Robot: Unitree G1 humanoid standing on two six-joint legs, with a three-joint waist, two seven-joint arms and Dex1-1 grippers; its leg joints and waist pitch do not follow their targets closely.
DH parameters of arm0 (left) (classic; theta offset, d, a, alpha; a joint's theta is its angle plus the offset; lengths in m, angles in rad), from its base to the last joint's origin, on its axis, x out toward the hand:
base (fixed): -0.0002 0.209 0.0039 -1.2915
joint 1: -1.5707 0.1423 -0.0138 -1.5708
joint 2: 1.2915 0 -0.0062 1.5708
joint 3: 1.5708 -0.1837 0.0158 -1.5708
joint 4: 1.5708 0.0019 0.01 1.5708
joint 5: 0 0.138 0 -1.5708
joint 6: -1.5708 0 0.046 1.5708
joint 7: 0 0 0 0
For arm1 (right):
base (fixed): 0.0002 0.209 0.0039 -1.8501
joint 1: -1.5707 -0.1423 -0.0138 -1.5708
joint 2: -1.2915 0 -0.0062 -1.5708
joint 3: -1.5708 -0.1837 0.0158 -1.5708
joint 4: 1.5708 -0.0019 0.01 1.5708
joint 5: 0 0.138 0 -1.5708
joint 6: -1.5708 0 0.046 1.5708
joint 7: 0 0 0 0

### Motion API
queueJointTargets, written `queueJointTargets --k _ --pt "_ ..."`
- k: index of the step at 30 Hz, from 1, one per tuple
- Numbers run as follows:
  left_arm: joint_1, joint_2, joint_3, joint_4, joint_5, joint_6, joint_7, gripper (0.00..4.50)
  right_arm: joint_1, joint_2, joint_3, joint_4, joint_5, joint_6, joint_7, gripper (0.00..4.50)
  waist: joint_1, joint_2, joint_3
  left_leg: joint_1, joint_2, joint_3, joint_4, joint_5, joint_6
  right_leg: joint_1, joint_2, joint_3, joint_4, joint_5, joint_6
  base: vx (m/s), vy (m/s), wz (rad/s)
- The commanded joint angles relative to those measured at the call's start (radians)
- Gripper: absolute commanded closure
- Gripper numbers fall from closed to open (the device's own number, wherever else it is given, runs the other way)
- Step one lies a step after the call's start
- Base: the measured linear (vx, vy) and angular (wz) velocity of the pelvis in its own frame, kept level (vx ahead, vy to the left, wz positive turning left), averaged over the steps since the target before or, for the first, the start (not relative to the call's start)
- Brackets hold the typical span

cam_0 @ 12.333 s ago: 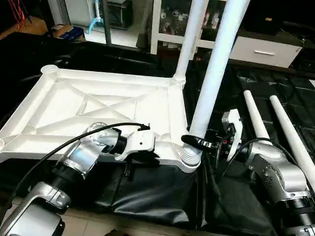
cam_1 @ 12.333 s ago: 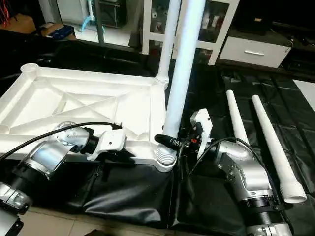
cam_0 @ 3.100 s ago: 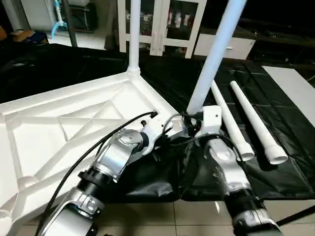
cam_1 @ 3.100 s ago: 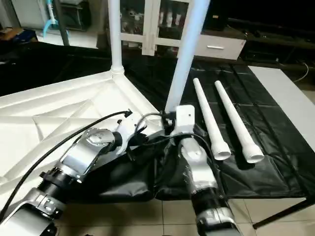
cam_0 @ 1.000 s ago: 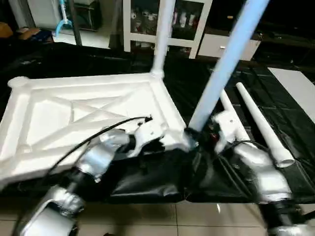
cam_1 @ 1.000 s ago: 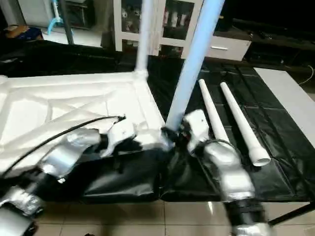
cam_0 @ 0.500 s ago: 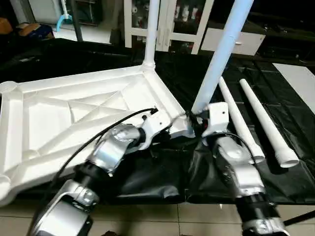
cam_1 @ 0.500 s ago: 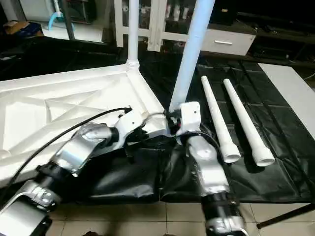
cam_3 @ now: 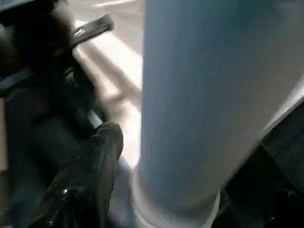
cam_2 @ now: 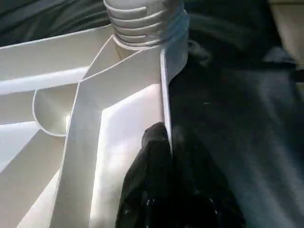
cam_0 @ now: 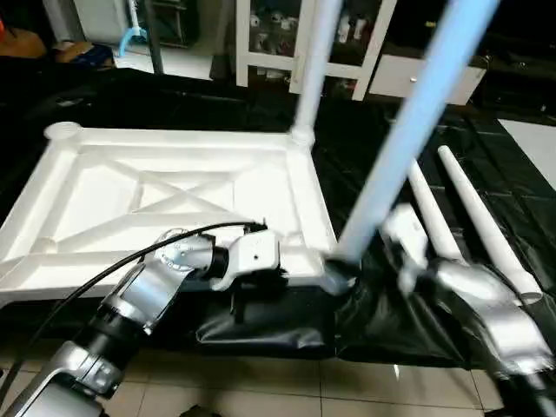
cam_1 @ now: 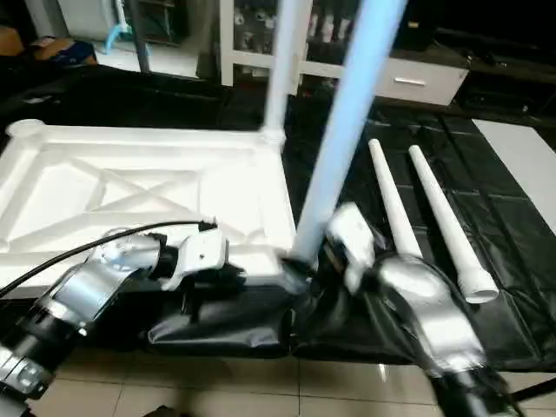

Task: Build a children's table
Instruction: Rotate leg to tighten

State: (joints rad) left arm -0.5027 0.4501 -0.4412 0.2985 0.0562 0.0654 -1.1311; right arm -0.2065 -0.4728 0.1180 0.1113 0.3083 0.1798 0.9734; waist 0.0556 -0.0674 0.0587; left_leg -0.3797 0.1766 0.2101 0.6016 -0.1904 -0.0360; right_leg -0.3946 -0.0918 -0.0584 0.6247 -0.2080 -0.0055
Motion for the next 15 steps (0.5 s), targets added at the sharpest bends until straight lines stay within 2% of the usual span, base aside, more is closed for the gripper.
queueJointTargets --k 1,2,4,8,10,11,15 --pt "0.022 -0.009 -0.040 0.002 0.005 -0.004 -0.020 4.50 0.000 -0.017 -0.009 -0.030 0.017 -0.004 0.045 1.34 -0.005 0.001 -0.051 0.028 0.070 -0.032 -0.083 -0.262 0.012 0.028 -0.067 0.054 -0.085 -0.215 -0.203 0.000 0.000 0.00" --pt "0.023 -0.004 -0.040 0.003 0.001 -0.019 -0.025 4.50 0.006 -0.055 -0.002 -0.027 0.020 -0.016 0.089 1.34 -0.004 0.000 -0.049 0.032 0.070 -0.032 -0.082 -0.281 0.007 0.024 -0.067 0.054 -0.090 -0.254 -0.194 0.000 0.000 0.00" --pt "0.022 -0.001 -0.039 0.005 0.001 -0.026 -0.030 4.50 0.006 -0.076 0.002 -0.022 0.021 -0.022 0.116 1.34 -0.001 -0.001 -0.049 0.034 0.071 -0.031 -0.081 -0.284 0.004 0.023 -0.068 0.056 -0.093 -0.271 -0.186 0.000 0.000 0.00" --pt "0.024 0.002 -0.035 -0.001 0.005 -0.026 -0.046 4.50 -0.007 -0.082 0.004 0.004 0.025 -0.043 0.143 1.34 -0.005 -0.002 -0.048 0.029 0.071 -0.037 -0.085 -0.285 0.001 0.024 -0.070 0.054 -0.094 -0.303 -0.171 0.000 0.000 0.00" --pt "0.028 0.002 -0.036 -0.010 -0.001 -0.020 -0.054 4.50 -0.010 -0.069 0.008 0.012 0.019 -0.058 0.153 1.51 -0.005 -0.005 -0.051 0.029 0.071 -0.036 -0.084 -0.276 0.003 0.025 -0.069 0.054 -0.092 -0.287 -0.174 0.000 0.000 0.00" --pt "0.029 0.002 -0.037 -0.014 -0.003 -0.018 -0.056 4.50 -0.014 -0.061 0.009 0.021 0.012 -0.069 0.146 1.60 -0.006 -0.005 -0.052 0.026 0.070 -0.036 -0.083 -0.254 0.011 0.027 -0.068 0.053 -0.088 -0.250 -0.182 0.000 0.000 0.00" --pt "0.032 0.004 -0.039 -0.021 -0.005 -0.016 -0.060 4.50 -0.026 -0.059 0.004 0.042 0.012 -0.067 0.151 1.83 -0.007 -0.003 -0.054 0.027 0.070 -0.033 -0.080 -0.216 0.027 0.029 -0.065 0.053 -0.080 -0.182 -0.207 0.000 0.000 0.00"
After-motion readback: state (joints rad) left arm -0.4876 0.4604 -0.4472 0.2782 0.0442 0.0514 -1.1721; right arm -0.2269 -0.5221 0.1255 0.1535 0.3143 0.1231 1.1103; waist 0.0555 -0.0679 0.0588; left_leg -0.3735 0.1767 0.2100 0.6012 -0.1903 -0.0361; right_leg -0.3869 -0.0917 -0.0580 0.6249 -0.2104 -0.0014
